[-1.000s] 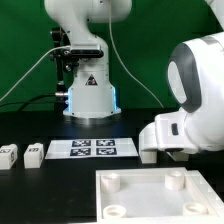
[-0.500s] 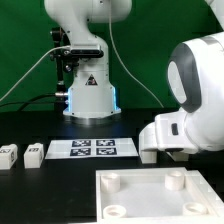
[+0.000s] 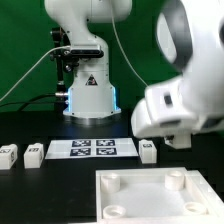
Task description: Assemble one leg
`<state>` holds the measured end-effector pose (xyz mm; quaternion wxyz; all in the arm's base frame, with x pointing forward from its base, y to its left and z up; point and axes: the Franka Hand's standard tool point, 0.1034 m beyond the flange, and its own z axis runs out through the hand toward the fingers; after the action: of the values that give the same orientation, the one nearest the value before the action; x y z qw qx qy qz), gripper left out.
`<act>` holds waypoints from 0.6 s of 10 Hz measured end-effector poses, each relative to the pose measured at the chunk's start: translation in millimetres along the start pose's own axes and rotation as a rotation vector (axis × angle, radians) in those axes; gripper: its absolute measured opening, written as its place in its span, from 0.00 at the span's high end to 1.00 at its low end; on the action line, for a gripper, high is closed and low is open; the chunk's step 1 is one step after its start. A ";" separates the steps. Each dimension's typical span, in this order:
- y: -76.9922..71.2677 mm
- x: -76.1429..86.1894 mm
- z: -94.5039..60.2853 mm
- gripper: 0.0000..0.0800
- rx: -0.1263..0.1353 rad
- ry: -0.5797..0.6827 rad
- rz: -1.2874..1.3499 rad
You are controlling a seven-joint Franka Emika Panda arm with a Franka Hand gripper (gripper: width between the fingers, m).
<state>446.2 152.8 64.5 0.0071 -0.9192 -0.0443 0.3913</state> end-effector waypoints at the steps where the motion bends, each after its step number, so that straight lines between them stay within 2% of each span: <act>1: 9.5 -3.2 -37.2 0.64 0.003 0.170 -0.007; 2: 15.6 -9.5 -56.1 0.64 0.007 0.265 -0.010; 3: 19.9 -10.4 -83.0 0.64 0.011 0.352 -0.006; 4: 19.4 -10.5 -106.2 0.64 0.000 0.458 -0.011; 5: 12.7 -19.3 -116.6 0.64 0.002 0.581 0.001; 6: 10.6 -19.3 -118.6 0.64 0.006 0.704 -0.007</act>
Offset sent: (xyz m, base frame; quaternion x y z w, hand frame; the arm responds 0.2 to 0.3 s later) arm 0.0516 -0.0189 0.0691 -0.0519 0.2565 -0.0043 0.9651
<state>519.0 143.2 160.2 0.0260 -0.9975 -0.0411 0.0503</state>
